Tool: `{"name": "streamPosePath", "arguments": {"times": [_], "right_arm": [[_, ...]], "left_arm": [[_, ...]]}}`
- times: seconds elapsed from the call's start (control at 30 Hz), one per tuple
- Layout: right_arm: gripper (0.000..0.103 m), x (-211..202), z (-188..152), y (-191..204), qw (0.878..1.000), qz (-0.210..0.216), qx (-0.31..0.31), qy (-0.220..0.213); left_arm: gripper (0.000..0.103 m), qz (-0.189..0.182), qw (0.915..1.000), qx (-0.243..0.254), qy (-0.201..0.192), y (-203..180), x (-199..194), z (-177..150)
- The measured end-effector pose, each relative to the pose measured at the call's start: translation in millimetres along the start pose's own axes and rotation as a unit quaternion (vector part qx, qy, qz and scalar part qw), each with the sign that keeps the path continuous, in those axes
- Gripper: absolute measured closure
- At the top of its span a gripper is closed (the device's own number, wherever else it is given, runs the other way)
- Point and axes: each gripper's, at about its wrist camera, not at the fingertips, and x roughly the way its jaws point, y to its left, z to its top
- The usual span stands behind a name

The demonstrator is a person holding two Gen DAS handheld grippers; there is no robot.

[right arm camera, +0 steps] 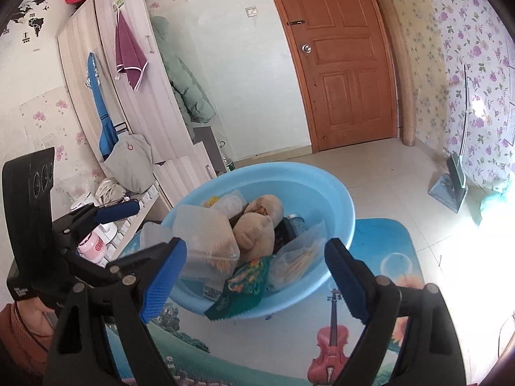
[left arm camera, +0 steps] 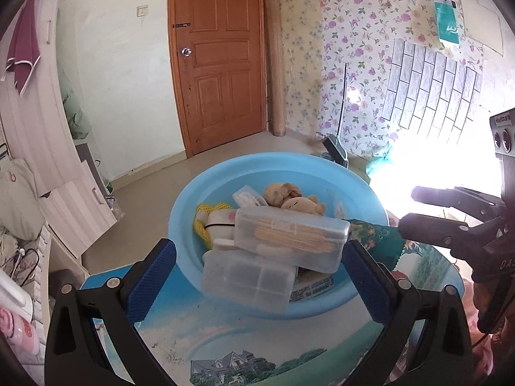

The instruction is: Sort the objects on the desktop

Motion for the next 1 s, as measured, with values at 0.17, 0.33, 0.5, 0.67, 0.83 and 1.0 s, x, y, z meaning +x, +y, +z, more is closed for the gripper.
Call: {"name": "streamPosePath", "arguments": {"times": [0.17,0.33,0.5,0.67,0.83,1.0], "right_arm": [[0.014,-10,-15,-4,0.999,-0.028,-0.009,0.021],[0.014,-2,-24,3,0.998,-0.032,-0.025,0.049],[0.014,10,-31,8,0.997,-0.041,-0.032,0.062],[0.014,17,-30,9,0.995,-0.064,-0.038,0.066],[0.014,13,-24,-2,0.985,-0.158,-0.035,0.053],[0.014,-2,-22,-15,0.986,-0.158,0.005,0.049]], "left_arm": [[0.000,0.002,0.9999,-0.012,0.005,13,-5,-11],[0.000,0.007,0.9995,-0.029,0.014,24,-10,-25],[0.000,0.009,0.9984,-0.050,0.023,37,-13,-34],[0.000,0.018,0.9978,-0.056,0.029,44,-16,-45],[0.000,0.013,0.9973,-0.066,0.029,49,-25,-62],[0.000,0.033,0.9959,-0.077,0.035,65,-41,-89]]}}
